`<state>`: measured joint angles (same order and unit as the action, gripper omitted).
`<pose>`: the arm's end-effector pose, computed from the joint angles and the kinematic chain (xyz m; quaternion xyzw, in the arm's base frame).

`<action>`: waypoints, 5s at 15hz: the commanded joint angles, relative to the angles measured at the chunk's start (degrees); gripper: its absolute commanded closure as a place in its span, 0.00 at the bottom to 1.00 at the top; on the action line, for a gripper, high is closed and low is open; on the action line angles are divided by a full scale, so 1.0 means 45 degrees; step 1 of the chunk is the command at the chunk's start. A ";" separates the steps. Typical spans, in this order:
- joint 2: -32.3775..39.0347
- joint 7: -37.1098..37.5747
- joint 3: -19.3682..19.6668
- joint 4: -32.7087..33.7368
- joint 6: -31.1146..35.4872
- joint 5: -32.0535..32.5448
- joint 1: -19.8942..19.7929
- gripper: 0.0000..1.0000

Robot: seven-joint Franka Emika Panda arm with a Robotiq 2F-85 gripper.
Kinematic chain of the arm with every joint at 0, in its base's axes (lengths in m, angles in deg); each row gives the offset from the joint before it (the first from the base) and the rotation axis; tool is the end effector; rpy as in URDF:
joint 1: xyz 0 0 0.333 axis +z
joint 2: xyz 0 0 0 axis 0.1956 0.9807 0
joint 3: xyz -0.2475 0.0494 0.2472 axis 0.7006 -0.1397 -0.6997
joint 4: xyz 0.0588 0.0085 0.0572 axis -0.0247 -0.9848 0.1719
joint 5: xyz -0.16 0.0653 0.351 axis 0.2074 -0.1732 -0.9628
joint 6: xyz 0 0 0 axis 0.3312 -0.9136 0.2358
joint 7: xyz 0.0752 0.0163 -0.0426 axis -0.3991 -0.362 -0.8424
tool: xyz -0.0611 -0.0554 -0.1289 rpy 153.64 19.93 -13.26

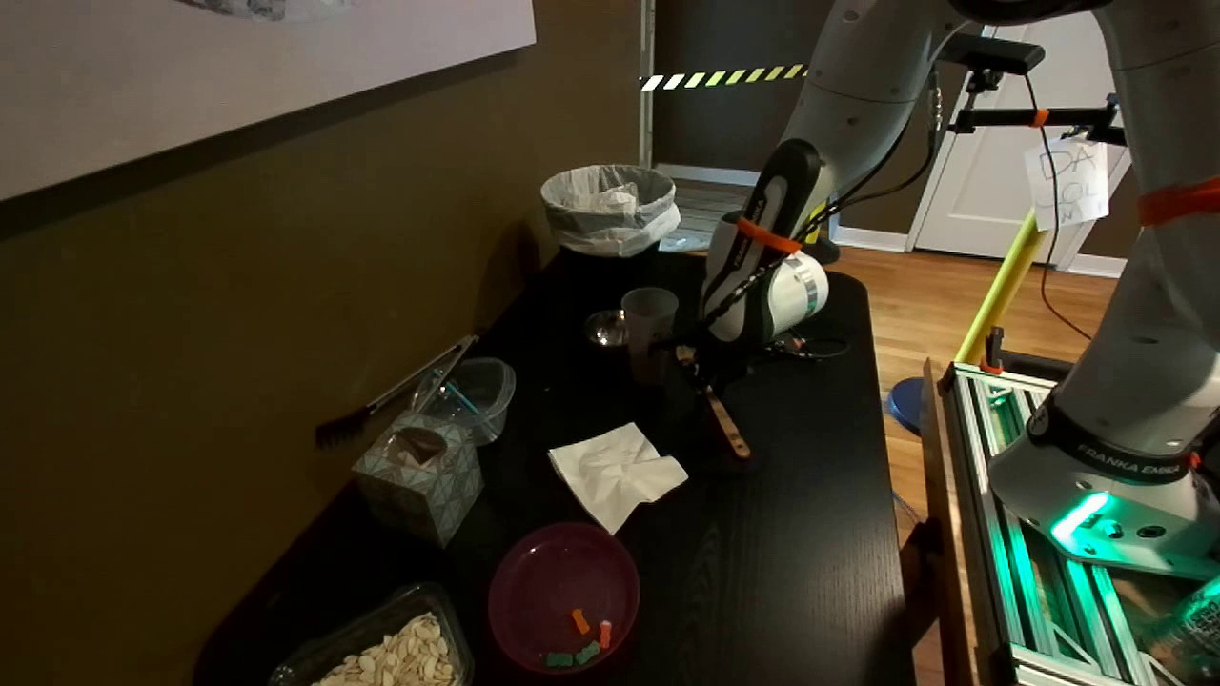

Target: Put the wooden spoon on the cup

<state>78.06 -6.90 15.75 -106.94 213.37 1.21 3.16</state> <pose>0.4758 -0.1118 0.0727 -0.9149 0.4022 -0.0327 0.0128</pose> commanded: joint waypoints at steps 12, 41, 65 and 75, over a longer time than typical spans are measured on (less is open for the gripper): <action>-0.1400 0.1112 0.1078 -0.0854 -0.0338 -0.0356 0.0679 0.95; -0.6610 0.9133 1.3784 -0.2076 -0.4238 1.0420 1.2321 0.95; -1.0257 0.3328 0.1850 -0.1341 -0.7767 1.3599 0.1891 0.95; -0.8000 -0.5392 0.1797 0.1575 -0.8590 0.8670 0.2352 0.95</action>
<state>36.61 -22.31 26.36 -105.75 177.16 45.66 16.66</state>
